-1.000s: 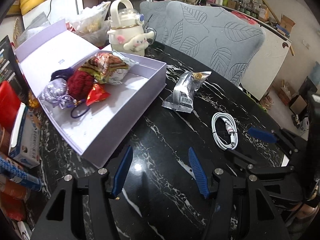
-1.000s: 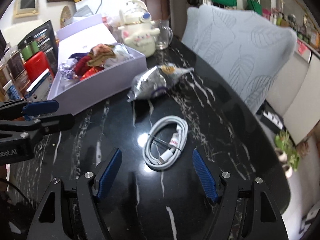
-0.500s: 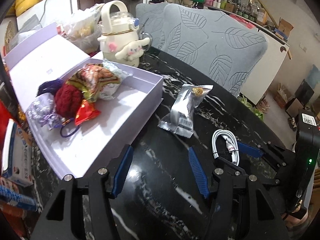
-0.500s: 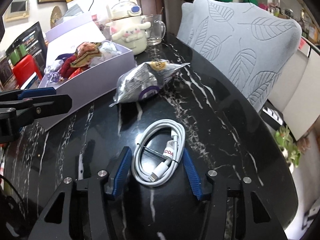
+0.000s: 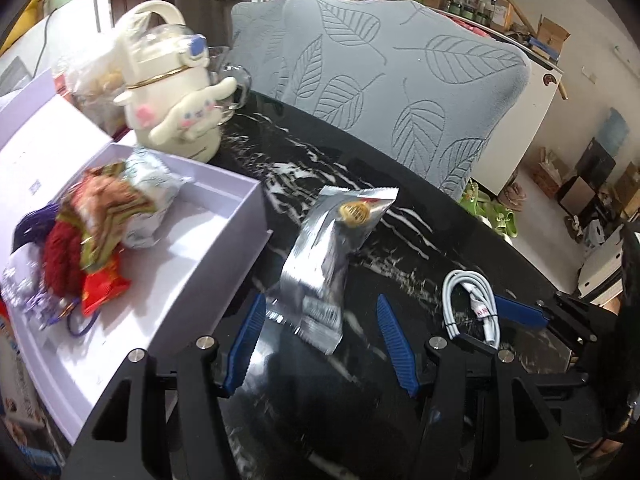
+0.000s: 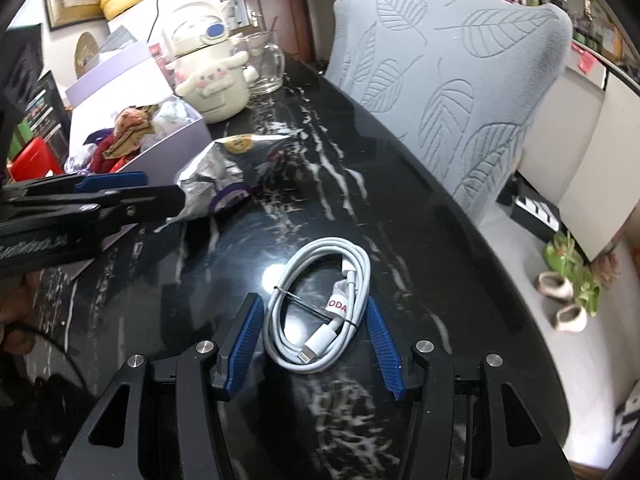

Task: Organize soft objects
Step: 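Grasp the silver snack packet with the left tool while the right tool grasps the white cable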

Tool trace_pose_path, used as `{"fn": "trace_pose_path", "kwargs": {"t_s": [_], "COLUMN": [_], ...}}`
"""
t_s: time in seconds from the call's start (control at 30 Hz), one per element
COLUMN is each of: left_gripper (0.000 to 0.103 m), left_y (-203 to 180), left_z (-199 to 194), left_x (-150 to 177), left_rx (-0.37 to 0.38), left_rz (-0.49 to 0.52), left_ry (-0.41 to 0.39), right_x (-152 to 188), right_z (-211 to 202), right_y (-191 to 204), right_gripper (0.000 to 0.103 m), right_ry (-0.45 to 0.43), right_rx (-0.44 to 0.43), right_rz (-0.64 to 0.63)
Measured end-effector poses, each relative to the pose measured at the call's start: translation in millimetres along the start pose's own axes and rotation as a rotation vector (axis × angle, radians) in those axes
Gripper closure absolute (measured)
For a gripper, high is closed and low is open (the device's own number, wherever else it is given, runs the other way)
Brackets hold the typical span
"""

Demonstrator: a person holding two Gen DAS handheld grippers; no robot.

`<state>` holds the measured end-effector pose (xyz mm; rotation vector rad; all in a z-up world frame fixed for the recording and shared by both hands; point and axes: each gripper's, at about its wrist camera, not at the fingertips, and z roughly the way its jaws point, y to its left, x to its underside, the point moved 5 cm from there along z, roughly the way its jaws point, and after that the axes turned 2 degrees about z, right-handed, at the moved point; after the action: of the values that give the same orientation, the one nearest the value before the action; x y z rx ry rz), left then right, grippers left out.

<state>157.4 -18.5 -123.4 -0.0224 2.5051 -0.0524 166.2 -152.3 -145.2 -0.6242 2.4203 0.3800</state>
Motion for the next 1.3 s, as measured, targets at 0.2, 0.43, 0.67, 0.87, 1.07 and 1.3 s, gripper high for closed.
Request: {"fn": "trace_pose_path", "kwargs": {"t_s": [0.2, 0.43, 0.67, 0.87, 1.07, 1.3], "left_gripper": [0.045, 0.045, 0.045, 0.045, 0.045, 0.064], "left_y": [-2, -3, -12, -23, -23, -25], "left_z": [27, 50, 27, 39, 57, 63], "left_x": [-14, -20, -29, -40, -39, -22], "left_rx": [0.021, 0.034, 0.012, 0.053, 0.066, 0.114], "left_rz": [-0.014, -0.037, 0.047, 0.121, 0.128, 0.078], "left_ry": [0.038, 0.072, -0.035, -0.03, 0.004, 0.057], "right_x": [-1, 0, 2, 2, 1, 1], "right_z": [-2, -3, -6, -7, -6, -6], "right_y": [-14, -18, -23, -24, -26, -26], "right_gripper": [0.05, 0.05, 0.05, 0.05, 0.05, 0.051], "right_ry": [-0.009, -0.02, -0.026, -0.025, -0.027, -0.04], "right_rx": [-0.011, -0.016, -0.008, -0.01, -0.014, -0.008], "right_rz": [0.024, 0.025, 0.039, 0.047, 0.051, 0.03]}}
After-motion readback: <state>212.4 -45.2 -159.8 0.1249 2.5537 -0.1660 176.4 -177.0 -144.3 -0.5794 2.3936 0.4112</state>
